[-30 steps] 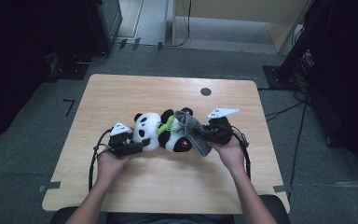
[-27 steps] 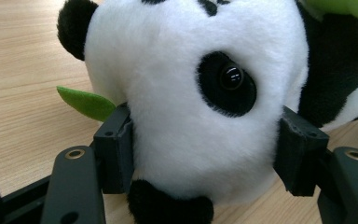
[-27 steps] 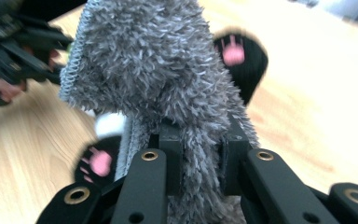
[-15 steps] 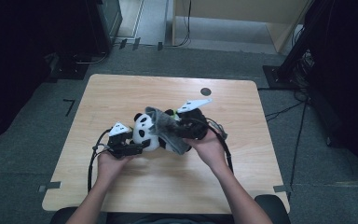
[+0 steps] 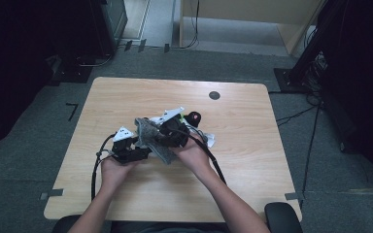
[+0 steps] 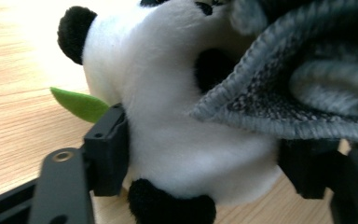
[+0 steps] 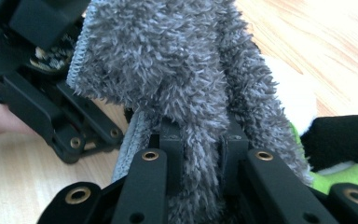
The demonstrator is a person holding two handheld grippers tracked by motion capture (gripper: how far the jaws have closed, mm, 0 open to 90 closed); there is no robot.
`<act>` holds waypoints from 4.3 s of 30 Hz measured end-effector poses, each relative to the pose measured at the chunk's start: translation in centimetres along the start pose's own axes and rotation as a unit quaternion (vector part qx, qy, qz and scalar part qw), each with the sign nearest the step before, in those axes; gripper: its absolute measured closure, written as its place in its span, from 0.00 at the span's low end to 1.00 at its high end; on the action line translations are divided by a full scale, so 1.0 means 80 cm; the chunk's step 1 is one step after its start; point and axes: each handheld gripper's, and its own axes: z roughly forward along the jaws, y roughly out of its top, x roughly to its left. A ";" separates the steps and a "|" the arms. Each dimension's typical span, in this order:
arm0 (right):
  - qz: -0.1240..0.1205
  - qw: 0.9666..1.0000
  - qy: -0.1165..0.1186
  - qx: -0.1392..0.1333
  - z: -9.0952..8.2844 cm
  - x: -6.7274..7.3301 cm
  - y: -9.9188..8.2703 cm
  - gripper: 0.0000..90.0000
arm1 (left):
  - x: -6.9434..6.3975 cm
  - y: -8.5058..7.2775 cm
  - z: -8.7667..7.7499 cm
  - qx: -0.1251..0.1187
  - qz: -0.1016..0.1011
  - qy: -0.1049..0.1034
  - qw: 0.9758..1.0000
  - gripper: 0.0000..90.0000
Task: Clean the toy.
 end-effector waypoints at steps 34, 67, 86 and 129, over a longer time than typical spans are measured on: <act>0.058 0.997 -0.022 -0.040 -0.085 -0.070 -0.086 0.87 | 0.002 -0.001 -0.001 0.007 0.023 -0.006 1.000 0.41; 0.035 0.997 0.051 -0.039 -0.032 -0.021 0.018 0.87 | 0.000 -0.001 -0.004 -0.001 0.005 -0.008 1.000 0.39; 0.013 0.998 0.064 0.003 0.007 -0.005 -0.014 0.88 | 0.000 -0.001 -0.004 0.003 0.010 -0.012 1.000 0.39; 0.087 0.994 -0.022 -0.055 -0.119 -0.093 -0.081 0.87 | -0.003 0.001 -0.002 0.013 0.016 -0.013 1.000 0.40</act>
